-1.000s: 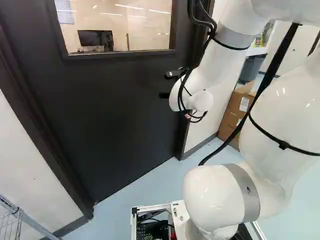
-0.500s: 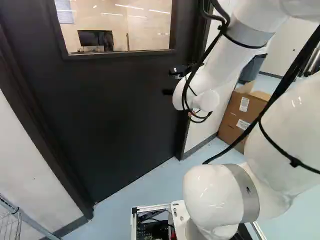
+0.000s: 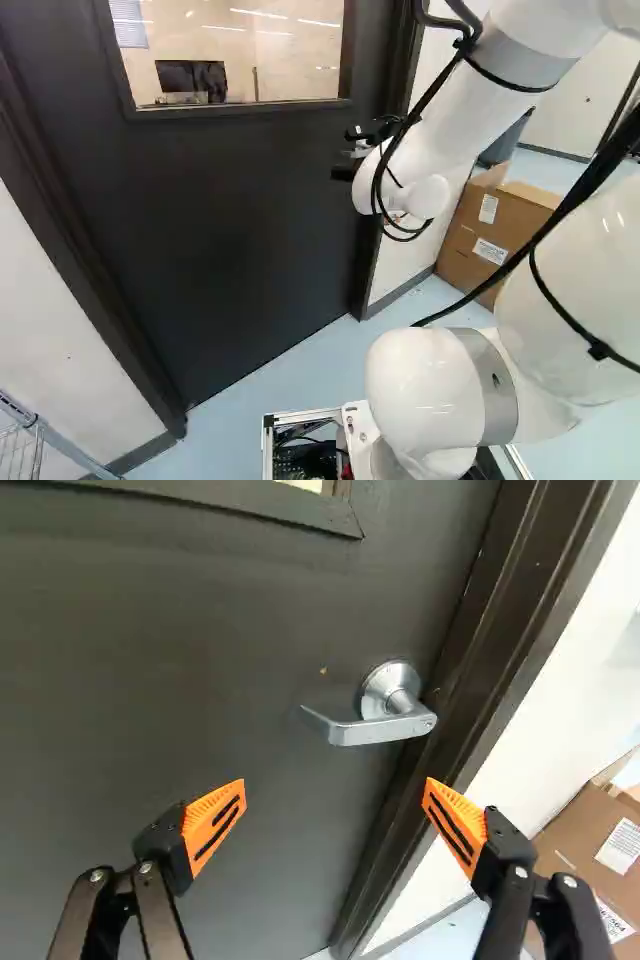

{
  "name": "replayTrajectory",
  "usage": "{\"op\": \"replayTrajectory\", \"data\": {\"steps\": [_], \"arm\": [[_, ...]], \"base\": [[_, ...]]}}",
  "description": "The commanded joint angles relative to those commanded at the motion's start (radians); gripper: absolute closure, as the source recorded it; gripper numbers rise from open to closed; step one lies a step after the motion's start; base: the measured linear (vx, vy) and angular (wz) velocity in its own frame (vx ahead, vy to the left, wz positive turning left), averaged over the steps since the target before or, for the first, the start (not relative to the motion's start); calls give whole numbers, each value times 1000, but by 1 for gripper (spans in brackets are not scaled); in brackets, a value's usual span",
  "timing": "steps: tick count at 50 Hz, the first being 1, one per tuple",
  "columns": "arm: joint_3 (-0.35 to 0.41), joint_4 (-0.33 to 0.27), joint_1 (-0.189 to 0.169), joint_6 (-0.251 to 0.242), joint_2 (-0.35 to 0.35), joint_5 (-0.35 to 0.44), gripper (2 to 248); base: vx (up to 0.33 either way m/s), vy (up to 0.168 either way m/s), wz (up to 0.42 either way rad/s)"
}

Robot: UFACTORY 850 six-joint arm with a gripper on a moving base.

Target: Open the door and move inside

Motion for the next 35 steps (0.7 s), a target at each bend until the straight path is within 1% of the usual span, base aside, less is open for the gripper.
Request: {"op": "replayTrajectory", "data": {"steps": [10, 27, 35], "arm": [[-6, -34, -8, 0, 19, 0, 3], [-26, -118, -8, 0, 39, 0, 3], [-37, -132, -11, 0, 32, 0, 3]], "base": [[0, 0, 0], [0, 0, 0], [0, 0, 0]]}}
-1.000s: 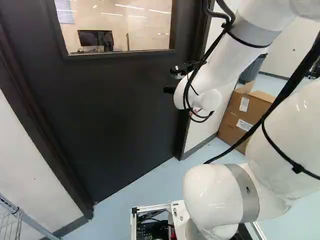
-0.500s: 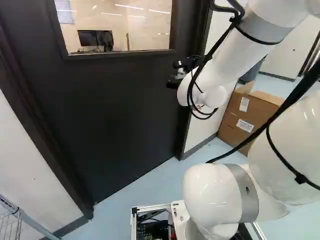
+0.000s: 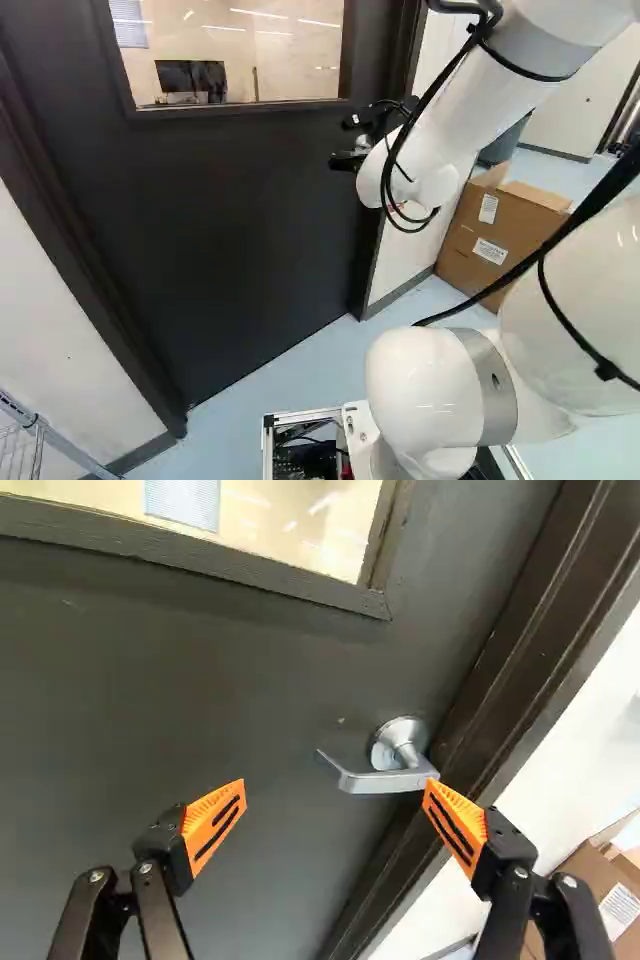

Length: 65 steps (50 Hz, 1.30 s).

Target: Open the door and move inside

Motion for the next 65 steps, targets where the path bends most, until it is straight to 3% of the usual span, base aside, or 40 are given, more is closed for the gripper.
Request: {"op": "replayTrajectory", "data": {"steps": [47, 65], "arm": [[-106, -2, 1, 0, -118, 0, 3], [-159, -2, 10, 0, -208, 0, 3]], "base": [[0, 0, 0], [0, 0, 0]]}}
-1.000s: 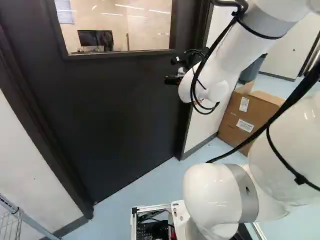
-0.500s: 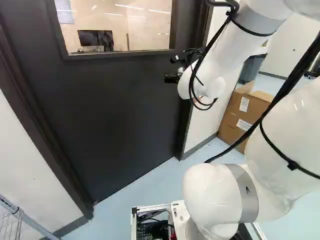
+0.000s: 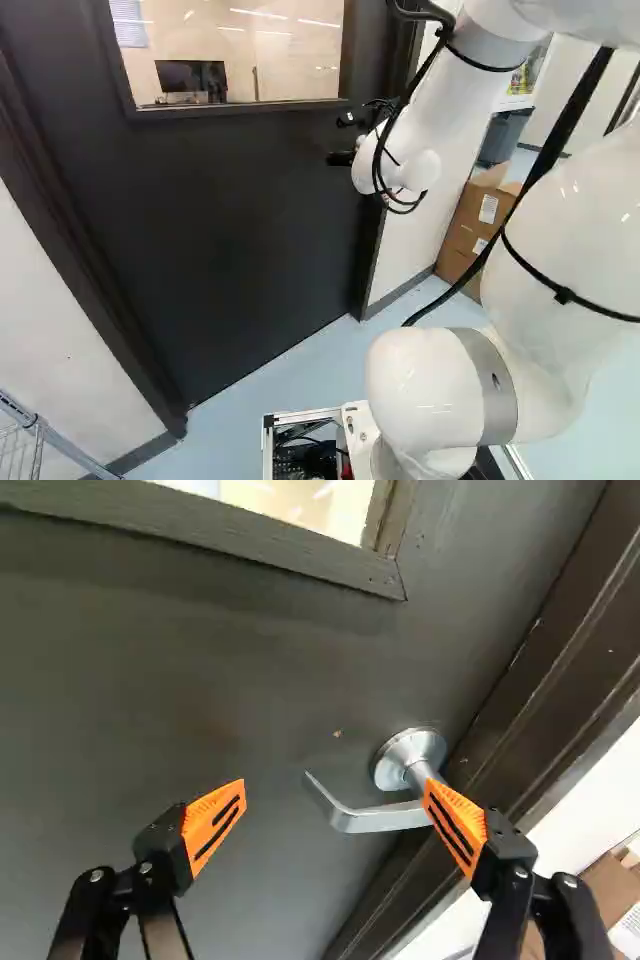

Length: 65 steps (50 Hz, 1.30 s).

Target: Open the door and move inside

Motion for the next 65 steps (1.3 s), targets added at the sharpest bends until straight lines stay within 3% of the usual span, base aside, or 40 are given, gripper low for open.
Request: {"op": "replayTrajectory", "data": {"steps": [15, 65], "arm": [[-44, 0, 11, 0, -79, 0, 3], [-38, 0, 12, 0, -181, 0, 3]], "base": [[0, 0, 0], [0, 0, 0]]}}
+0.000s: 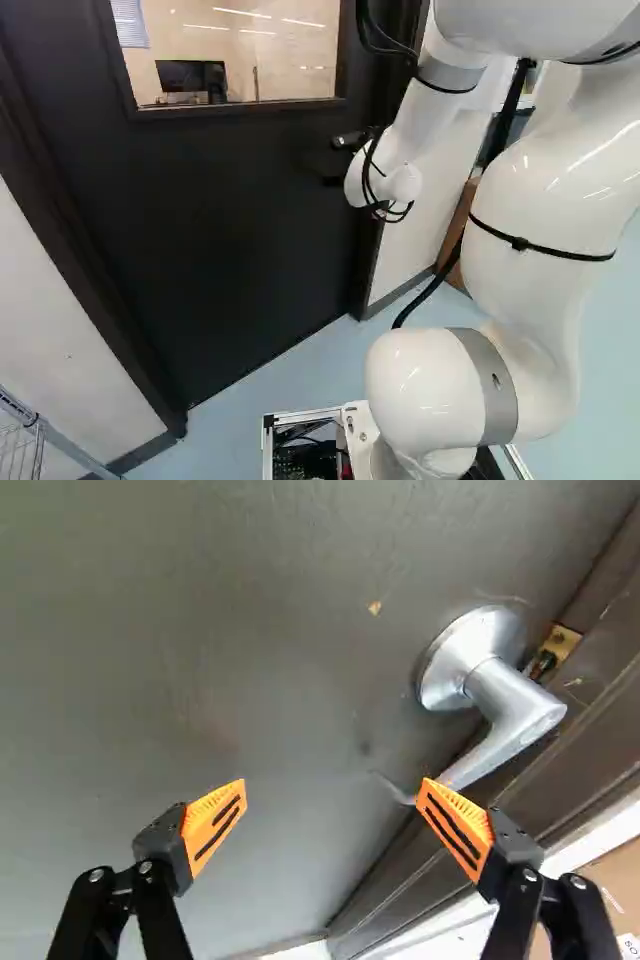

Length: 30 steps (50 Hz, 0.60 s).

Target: Open the door and move inside

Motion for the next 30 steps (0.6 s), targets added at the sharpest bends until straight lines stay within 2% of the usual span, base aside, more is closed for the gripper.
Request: {"op": "replayTrajectory", "data": {"steps": [17, 30], "arm": [[0, 4, 0, 0, -2, 0, 3], [-17, 49, 11, 0, -18, 0, 3]], "base": [[0, 0, 0], [0, 0, 0]]}}
